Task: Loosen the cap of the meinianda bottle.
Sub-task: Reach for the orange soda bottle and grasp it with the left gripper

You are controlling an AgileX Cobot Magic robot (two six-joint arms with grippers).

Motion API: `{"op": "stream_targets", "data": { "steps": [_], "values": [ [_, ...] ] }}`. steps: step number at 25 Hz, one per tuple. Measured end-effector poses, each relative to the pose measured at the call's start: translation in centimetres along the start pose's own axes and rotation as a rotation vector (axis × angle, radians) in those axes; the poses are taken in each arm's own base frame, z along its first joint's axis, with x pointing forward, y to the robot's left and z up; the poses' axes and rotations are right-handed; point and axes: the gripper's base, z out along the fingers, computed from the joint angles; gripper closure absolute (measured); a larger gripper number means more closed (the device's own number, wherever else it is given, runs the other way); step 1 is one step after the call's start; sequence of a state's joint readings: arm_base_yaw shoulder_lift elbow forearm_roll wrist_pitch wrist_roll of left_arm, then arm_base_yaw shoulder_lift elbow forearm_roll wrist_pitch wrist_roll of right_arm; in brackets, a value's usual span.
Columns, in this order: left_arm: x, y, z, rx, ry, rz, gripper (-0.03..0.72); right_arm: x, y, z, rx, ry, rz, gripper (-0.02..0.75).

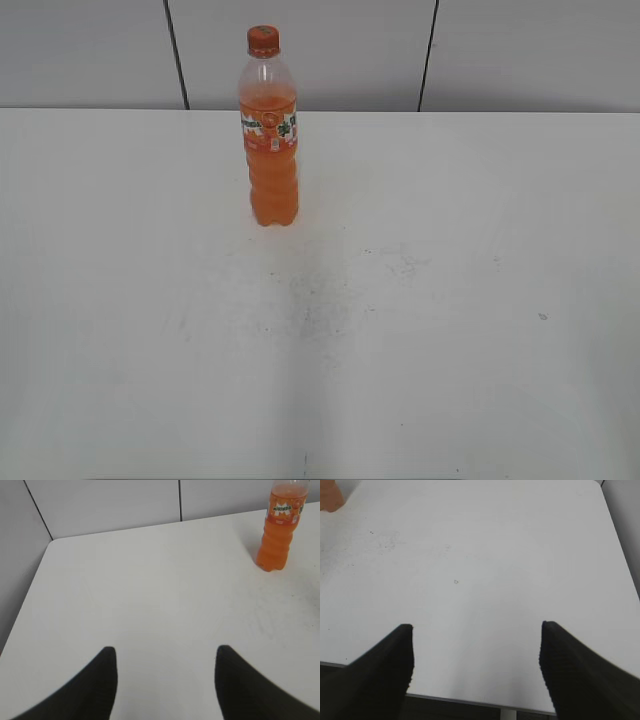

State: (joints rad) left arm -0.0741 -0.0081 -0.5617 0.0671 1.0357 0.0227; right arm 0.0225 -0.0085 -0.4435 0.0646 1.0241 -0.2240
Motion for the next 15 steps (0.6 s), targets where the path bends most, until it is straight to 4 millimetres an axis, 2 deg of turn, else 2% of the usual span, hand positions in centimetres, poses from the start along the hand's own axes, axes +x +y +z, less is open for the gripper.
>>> {"op": "stream_targets", "data": {
  "steps": [15],
  "values": [
    [0.00,0.02,0.00,-0.002,0.000,0.001,0.295,0.00,0.01,0.00,-0.001,0.000,0.000,0.150]
  ]
}}
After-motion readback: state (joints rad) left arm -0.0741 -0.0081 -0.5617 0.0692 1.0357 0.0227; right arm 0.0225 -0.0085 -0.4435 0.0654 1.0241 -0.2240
